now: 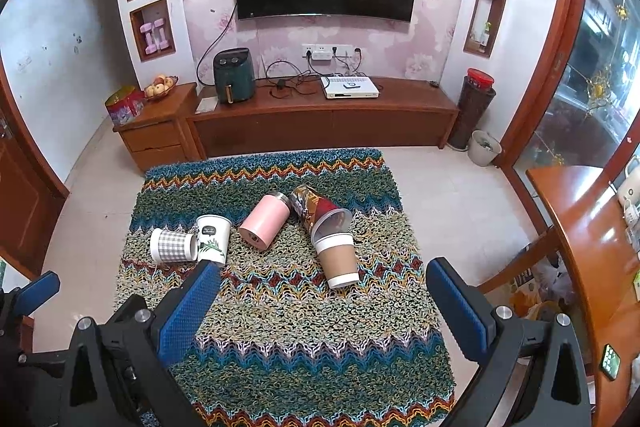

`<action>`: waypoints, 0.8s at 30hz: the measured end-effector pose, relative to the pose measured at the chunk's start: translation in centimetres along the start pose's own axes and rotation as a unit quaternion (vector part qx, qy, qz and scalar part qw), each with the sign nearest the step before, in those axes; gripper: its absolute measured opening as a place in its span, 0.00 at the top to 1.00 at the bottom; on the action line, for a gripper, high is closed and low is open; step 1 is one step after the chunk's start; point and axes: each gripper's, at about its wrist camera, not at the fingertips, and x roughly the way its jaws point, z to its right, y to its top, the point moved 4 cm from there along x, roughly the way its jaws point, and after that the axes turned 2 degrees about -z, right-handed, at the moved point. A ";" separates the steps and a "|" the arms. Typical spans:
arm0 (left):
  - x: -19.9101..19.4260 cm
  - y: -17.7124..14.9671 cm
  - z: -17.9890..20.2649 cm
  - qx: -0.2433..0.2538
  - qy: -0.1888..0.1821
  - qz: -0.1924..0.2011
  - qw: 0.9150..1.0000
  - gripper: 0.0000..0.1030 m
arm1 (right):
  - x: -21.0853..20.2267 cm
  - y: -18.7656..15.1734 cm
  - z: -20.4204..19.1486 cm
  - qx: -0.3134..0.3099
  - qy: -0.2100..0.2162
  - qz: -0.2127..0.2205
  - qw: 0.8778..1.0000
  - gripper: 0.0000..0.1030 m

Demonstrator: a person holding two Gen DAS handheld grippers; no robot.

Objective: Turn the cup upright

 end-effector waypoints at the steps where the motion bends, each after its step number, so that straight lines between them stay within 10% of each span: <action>1: 0.0 0.1 0.0 0.000 0.000 -0.001 1.000 0.00 | 0.0 0.0 0.0 0.000 0.000 -0.001 1.000 0.00; 24: 0.1 -0.5 -0.1 -0.001 -0.002 -0.001 1.000 0.00 | 0.2 -0.3 0.1 0.002 0.008 -0.006 1.000 0.00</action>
